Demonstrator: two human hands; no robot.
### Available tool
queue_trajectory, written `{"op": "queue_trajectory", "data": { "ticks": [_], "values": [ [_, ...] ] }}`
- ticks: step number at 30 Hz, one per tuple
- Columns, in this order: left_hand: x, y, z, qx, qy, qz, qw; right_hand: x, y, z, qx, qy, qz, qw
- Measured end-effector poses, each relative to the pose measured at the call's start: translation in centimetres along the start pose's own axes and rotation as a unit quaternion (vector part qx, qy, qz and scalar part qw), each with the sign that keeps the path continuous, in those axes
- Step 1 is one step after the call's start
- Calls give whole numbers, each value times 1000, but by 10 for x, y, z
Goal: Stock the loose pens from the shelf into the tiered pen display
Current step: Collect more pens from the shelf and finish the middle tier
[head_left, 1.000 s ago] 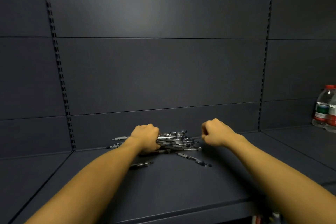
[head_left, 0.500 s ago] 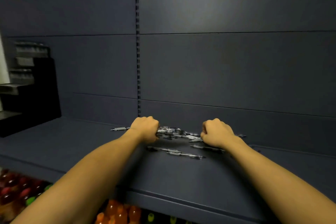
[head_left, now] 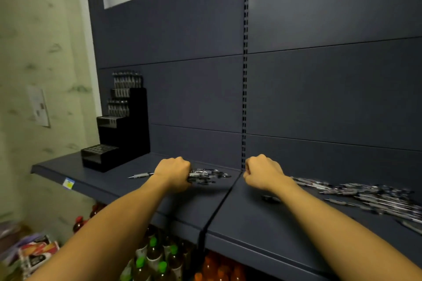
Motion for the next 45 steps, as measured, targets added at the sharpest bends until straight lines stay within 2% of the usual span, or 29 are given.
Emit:
{"op": "queue_trajectory", "data": {
  "ticks": [10, 23, 35, 45],
  "values": [
    [140, 48, 59, 11, -27, 13, 1000, 161, 36, -25, -4, -48, -20, 999],
    [277, 92, 124, 3, -86, 2, 996, 300, 70, -52, 22, -96, -17, 995],
    [371, 117, 140, 4, -112, -1, 994, 387, 91, -93, 16, -124, -9, 992],
    [449, 137, 86, 0, -84, -31, 996, 417, 100, -169, -3, -66, 4, 998]
  ]
}}
Point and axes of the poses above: each hand's wrist, its own z-axis away from the middle knuckle, its own y-axis out of the palm, x = y × z, the point moved 6 cm from there along -z, towards the middle knuckle, and after that the axes turned 5 degrees about y, right-handed, at the moved point
